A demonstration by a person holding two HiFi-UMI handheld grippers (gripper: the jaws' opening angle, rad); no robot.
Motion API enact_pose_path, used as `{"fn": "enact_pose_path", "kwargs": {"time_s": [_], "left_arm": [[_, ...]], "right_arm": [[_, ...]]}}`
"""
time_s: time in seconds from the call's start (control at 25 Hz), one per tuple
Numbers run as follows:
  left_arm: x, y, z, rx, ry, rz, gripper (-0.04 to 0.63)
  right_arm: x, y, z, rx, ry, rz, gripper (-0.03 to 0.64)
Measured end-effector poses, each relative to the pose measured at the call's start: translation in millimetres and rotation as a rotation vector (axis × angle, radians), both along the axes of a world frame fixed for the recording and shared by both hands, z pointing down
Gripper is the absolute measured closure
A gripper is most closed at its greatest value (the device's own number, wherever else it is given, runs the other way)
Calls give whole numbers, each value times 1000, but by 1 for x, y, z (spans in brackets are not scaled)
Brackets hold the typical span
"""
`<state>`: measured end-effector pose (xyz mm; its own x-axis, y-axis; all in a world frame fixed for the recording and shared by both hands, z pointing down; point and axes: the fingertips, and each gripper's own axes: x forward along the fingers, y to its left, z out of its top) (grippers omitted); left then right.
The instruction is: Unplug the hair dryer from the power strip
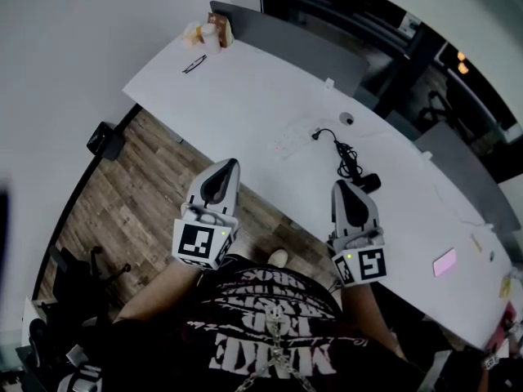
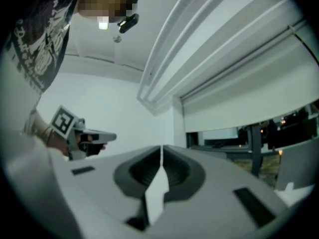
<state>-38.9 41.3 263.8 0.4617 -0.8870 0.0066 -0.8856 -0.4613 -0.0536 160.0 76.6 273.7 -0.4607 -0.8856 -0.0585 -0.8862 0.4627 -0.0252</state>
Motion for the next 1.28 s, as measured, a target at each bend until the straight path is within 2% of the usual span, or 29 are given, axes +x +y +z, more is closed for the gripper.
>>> {"fn": "enact_pose_path", "kwargs": {"time_s": [0.4, 0.72, 1.04, 1.28], "left_arm": [[17, -4, -9, 12, -16, 10, 569], [4, -9, 11, -46, -12, -7, 570], [0, -48, 28, -96, 7, 30, 569], [-26, -82, 38, -127, 28, 40, 569]], "right_arm": [[23, -1, -1, -5, -18, 27, 581], [32, -8, 15, -52, -38, 61, 581], [18, -39, 35, -119, -38, 84, 581], [-9, -70, 38, -144, -22, 96, 581]]}}
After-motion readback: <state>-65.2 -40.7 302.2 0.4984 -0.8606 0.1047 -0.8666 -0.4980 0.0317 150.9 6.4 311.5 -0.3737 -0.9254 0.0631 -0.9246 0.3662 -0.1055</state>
